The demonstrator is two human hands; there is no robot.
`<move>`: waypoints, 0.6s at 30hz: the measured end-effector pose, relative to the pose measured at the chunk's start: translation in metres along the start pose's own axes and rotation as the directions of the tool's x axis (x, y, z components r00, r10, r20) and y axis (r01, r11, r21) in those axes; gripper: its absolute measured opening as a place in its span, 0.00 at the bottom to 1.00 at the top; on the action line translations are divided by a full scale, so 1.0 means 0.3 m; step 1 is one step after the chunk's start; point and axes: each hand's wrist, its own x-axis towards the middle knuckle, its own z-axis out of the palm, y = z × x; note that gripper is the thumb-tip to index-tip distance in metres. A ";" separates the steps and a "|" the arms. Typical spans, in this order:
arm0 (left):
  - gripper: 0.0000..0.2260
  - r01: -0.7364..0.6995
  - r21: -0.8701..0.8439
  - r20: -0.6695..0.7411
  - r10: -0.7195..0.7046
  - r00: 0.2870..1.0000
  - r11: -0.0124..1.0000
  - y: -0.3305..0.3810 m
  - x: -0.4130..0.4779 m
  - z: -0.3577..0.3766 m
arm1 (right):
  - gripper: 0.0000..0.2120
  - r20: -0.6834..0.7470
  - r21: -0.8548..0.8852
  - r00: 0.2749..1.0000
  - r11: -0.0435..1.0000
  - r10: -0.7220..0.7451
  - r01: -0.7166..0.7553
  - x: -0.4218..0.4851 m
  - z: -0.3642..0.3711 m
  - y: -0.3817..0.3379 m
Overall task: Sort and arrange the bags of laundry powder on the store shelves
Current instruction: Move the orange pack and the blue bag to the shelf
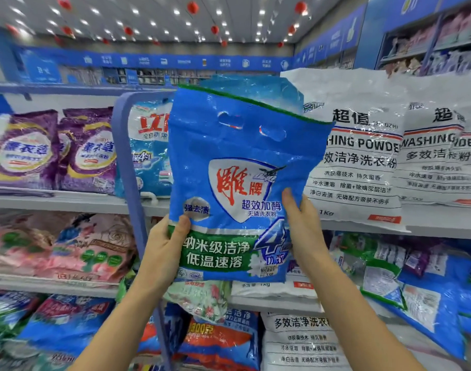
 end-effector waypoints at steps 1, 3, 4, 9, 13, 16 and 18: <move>0.14 0.001 0.005 -0.005 -0.001 1.000 1.000 0.001 0.002 -0.002 | 0.16 -0.038 -0.048 0.996 0.996 -0.079 0.078 0.018 0.015 -0.012; 0.15 0.020 0.017 -0.041 -0.019 0.999 1.000 -0.003 0.011 -0.015 | 0.18 -0.068 -0.132 0.953 0.949 -0.296 0.285 0.030 0.034 -0.023; 0.16 0.037 0.015 -0.073 -0.036 0.997 0.999 -0.002 0.018 -0.025 | 0.19 -0.047 -0.152 0.923 0.916 -0.381 0.370 0.035 0.042 -0.023; 0.28 0.006 0.144 -0.141 0.014 0.990 0.990 0.016 0.052 -0.094 | 0.17 -0.031 0.023 0.958 0.958 -0.287 0.287 0.086 0.109 0.019; 0.33 -0.040 0.256 -0.180 0.088 0.980 0.966 0.030 0.031 -0.164 | 0.10 0.063 0.263 0.995 0.963 -0.076 0.057 0.118 0.184 0.076; 0.37 -0.043 0.337 -0.205 0.118 0.972 0.941 0.032 -0.005 -0.235 | 0.06 0.151 0.384 0.988 0.919 0.031 -0.087 0.151 0.251 0.098; 0.39 -0.012 0.387 -0.232 0.110 0.967 0.922 0.023 -0.035 -0.294 | 0.11 0.184 0.396 0.979 0.906 0.082 -0.150 0.180 0.309 0.107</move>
